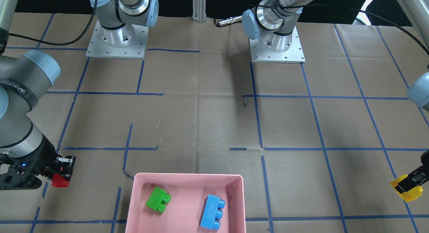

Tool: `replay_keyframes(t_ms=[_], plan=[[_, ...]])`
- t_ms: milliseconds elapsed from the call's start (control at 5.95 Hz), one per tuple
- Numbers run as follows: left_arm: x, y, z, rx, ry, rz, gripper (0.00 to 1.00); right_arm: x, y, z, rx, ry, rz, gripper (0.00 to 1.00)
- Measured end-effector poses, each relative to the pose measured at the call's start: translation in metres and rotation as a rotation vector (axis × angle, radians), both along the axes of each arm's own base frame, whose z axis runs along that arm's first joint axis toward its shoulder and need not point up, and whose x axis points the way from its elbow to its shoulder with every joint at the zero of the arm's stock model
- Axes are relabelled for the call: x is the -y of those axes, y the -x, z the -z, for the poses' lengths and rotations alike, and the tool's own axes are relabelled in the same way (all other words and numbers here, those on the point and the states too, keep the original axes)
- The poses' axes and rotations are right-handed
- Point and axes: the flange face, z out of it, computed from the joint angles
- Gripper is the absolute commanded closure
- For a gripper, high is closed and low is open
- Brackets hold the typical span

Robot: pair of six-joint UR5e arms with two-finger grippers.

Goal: Put all blocks into box

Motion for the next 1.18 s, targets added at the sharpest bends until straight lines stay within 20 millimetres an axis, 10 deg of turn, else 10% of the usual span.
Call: replay_keyframes(t_ms=[504, 1176], plan=[[0.023, 0.108, -0.084, -0.022, -0.066, 0.19, 0.71, 0.015, -0.027, -0.066, 0.225, -0.033, 0.054, 0.94], [0.041, 0.312, -0.057, -0.03, -0.098, 0.417, 0.7, 0.073, -0.153, -0.035, 0.438, -0.075, 0.104, 0.92]])
